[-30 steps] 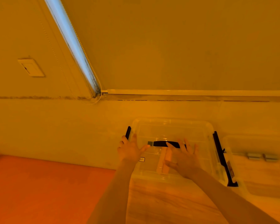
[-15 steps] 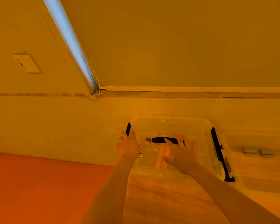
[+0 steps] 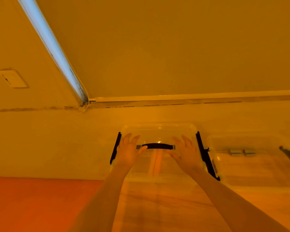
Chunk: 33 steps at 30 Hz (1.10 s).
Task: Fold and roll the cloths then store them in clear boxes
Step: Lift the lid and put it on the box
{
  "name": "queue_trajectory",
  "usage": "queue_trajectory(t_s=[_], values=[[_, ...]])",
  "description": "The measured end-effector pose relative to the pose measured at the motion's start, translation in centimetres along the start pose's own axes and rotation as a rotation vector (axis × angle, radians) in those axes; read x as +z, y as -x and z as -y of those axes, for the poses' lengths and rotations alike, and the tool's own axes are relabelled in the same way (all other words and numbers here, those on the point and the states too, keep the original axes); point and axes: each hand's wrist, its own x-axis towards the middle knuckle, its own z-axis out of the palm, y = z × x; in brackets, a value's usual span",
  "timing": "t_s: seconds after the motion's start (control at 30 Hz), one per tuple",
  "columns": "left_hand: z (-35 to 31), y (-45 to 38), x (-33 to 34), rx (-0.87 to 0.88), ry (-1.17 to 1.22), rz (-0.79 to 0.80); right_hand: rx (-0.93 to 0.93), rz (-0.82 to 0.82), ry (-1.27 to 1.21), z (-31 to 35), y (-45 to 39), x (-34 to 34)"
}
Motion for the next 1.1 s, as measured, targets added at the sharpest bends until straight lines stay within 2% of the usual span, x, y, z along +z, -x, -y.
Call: queue_trajectory(t_s=[0.2,0.33,0.43,0.67,0.83,1.1], values=[[-8.5,0.9,0.7,0.129,0.089,0.004,0.117,-0.117,-0.067,-6.3,2.3,-4.5],[-15.8,1.5,2.4,0.202,0.093,0.011,0.19,-0.188,-0.123,-12.9,5.4,-7.7],[-22.8,2.4,4.4,0.242,0.143,0.041,0.249,-0.215,-0.171,-19.4,8.1,-10.2],[-42.3,5.2,11.5,0.403,0.191,0.108,0.452,-0.24,-0.079,-36.9,17.2,-17.5],[-54.6,7.5,15.8,0.496,0.197,0.152,0.615,-0.295,-0.15,-47.2,23.3,-21.0],[-67.5,8.3,21.2,0.674,0.198,0.25,0.854,-0.342,-0.115,-54.9,30.1,-22.8]])
